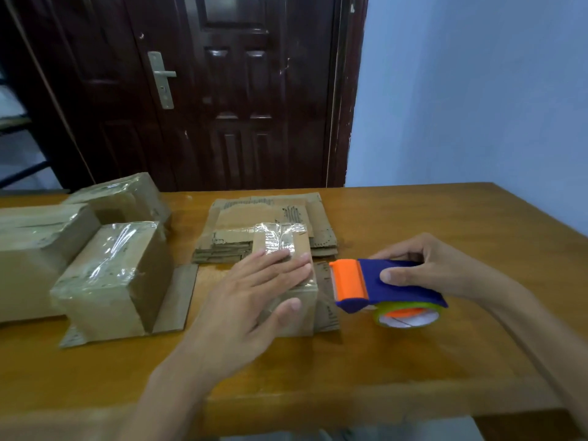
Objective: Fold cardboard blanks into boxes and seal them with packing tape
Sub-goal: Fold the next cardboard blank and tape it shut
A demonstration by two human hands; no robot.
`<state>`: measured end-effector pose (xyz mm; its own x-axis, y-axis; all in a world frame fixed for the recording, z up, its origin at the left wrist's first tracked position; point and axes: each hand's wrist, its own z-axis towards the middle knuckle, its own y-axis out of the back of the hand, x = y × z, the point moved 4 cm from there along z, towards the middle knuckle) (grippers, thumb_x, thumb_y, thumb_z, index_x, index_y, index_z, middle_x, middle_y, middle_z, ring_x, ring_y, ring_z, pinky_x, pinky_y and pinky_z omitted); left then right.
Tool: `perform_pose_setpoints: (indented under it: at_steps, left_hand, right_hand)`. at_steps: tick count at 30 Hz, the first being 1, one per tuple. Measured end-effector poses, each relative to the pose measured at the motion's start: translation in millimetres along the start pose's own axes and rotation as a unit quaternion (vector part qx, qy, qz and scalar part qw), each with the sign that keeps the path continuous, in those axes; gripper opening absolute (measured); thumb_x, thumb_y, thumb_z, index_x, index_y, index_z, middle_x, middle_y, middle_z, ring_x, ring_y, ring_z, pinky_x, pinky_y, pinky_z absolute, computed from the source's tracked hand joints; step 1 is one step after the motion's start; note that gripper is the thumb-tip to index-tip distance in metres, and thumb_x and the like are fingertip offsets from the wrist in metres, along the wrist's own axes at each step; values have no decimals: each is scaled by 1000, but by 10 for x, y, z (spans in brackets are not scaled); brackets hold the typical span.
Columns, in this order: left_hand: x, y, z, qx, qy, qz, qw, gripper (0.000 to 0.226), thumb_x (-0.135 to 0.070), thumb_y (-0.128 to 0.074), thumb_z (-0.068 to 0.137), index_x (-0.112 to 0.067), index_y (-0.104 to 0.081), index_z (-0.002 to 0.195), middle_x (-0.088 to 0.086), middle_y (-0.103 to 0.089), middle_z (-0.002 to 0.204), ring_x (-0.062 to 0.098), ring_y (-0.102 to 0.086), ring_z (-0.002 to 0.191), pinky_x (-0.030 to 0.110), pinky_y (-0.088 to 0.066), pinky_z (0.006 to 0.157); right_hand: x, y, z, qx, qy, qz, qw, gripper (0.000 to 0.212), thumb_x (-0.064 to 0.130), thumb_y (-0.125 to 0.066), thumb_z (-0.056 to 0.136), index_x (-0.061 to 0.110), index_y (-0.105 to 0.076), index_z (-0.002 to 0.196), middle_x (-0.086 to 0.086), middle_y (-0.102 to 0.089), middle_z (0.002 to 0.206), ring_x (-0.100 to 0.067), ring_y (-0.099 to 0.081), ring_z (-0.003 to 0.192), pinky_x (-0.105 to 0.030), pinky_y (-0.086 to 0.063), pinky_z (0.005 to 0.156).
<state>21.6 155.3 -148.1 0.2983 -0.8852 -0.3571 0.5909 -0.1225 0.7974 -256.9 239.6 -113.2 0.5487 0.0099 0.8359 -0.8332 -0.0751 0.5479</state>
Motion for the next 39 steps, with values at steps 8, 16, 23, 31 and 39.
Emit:
perform_pose_setpoints:
  at_steps: [8, 16, 23, 31, 39]
  left_hand:
    - [15, -44, 9, -15, -7, 30, 999, 50, -58, -46, 105, -38, -51, 151, -29, -44, 157, -2, -33, 151, 45, -28, 126]
    - [-8, -40, 13, -30, 5, 15, 999, 52, -60, -45, 105, -37, -53, 150, -28, -46, 156, -3, -33, 151, 45, -28, 125]
    - [-2, -62, 1, -25, 11, 20, 999, 53, -64, -45, 103, -39, -53, 151, -29, -47, 155, -5, -29, 152, 33, -21, 124]
    - [-63, -27, 10, -15, 20, 21, 999, 59, -68, -43, 101, -37, -53, 151, -25, -48, 155, -4, -31, 151, 32, -27, 123]
    - [-200, -2, 3, -52, 30, 5, 998, 54, -54, -48, 97, -32, -61, 145, -18, -57, 149, 1, -41, 147, 48, -34, 124]
  right_hand:
    - [153, 14, -72, 14, 4, -68, 998, 28, 36, -71, 92, 29, -77, 119, 8, -81, 99, -14, -77, 87, -24, -58, 74]
    - [575, -114, -115, -2, -73, -197, 978, 39, 65, -68, 82, 41, -74, 112, 24, -77, 88, 3, -73, 84, -23, -62, 73]
    - [1051, -450, -104, -98, -76, -470, 874, 47, 66, -64, 91, 34, -64, 127, 15, -68, 101, -13, -65, 94, -26, -56, 72]
    - [1317, -448, -38, -110, -42, -528, 841, 42, 61, -70, 87, 25, -65, 108, 5, -68, 100, -20, -65, 94, -34, -55, 70]
    - [954, -737, 173, -142, -73, -580, 799, 32, 50, -70, 87, 23, -55, 82, 3, -46, 70, -23, -57, 75, -33, -46, 63]
